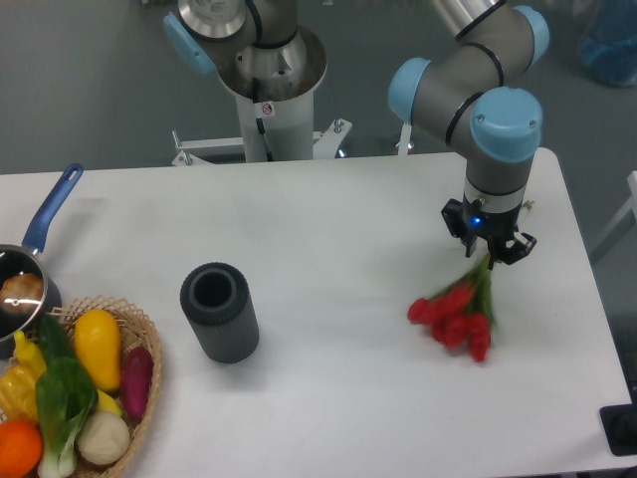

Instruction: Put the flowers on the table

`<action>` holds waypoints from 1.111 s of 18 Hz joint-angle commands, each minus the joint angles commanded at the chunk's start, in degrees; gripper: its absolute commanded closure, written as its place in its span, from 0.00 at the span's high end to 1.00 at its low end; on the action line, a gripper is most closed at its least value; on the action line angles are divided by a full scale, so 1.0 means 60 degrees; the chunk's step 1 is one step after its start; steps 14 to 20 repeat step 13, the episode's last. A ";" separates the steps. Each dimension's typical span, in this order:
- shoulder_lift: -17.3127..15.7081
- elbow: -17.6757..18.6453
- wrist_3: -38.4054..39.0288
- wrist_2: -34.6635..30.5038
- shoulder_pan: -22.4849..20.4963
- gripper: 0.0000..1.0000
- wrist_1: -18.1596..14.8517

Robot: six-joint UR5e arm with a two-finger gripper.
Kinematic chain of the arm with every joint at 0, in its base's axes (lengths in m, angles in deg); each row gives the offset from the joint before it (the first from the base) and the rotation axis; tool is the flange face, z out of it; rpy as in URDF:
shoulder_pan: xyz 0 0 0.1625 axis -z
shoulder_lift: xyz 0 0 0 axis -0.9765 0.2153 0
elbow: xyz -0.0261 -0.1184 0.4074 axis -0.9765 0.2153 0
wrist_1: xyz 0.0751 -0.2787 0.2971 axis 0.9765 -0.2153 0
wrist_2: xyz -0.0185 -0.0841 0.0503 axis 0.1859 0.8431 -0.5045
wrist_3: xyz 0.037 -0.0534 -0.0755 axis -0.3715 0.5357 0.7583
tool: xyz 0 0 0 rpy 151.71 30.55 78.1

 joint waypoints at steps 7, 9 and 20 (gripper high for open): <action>0.0029 0.0000 -0.0028 -0.0015 -0.0468 1.00 0.0672; 0.0146 -0.0087 -0.0073 0.0015 -0.0673 1.00 0.0762; 0.0293 -0.0263 -0.0145 0.0015 -0.0703 1.00 0.0762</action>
